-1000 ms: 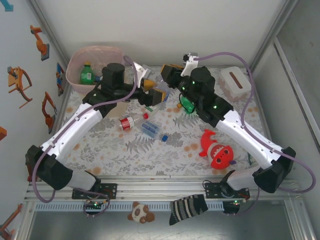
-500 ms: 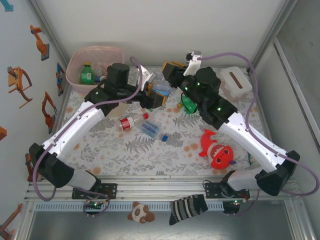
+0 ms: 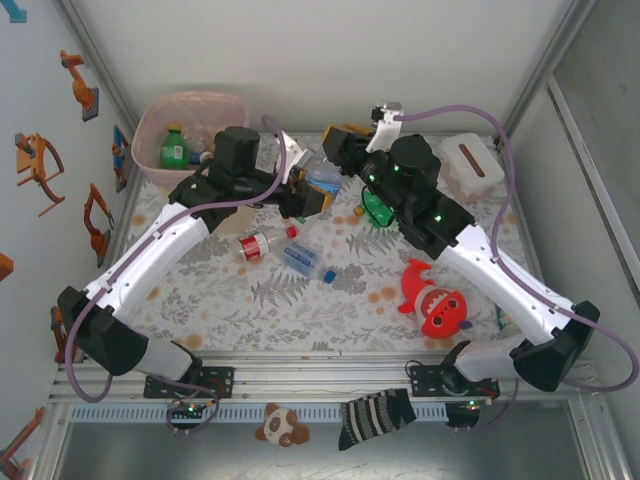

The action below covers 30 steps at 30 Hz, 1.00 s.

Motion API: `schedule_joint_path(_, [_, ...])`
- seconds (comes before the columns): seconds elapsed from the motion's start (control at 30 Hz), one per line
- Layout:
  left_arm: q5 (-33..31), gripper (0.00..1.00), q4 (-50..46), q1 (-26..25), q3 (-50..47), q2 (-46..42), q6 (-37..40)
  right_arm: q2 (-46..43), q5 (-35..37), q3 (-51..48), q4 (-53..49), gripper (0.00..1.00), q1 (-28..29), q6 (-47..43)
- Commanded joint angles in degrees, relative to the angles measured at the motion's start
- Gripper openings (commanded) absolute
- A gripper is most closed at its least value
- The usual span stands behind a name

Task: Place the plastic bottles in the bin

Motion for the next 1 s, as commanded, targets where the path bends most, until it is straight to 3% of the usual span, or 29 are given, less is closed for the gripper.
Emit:
schedule_joint_path(0.0, [-0.89,0.47,-0.40,-0.22,1.48,-1.30,1.08,-1.56,2.03,2.31,0.67,0.52,0.50,-1.06])
schedule_joint_path(0.2, [-3.43,0.46,-0.97,1.38,1.82,-2.33,1.00,-3.18,3.72,1.64,-0.69,0.65,0.55,-1.98])
schedule_joint_path(0.6, [-13.65,0.45,-2.00,11.25,5.79,-4.07,-6.51,-7.40,9.18,-0.58,-3.12,0.65,0.58,-5.74])
schedule_joint_path(0.97, [-18.88,0.39,3.72,25.46,7.99,-1.43,-28.17,-7.54,10.21,-0.68,-3.79,0.65,0.57,-6.31])
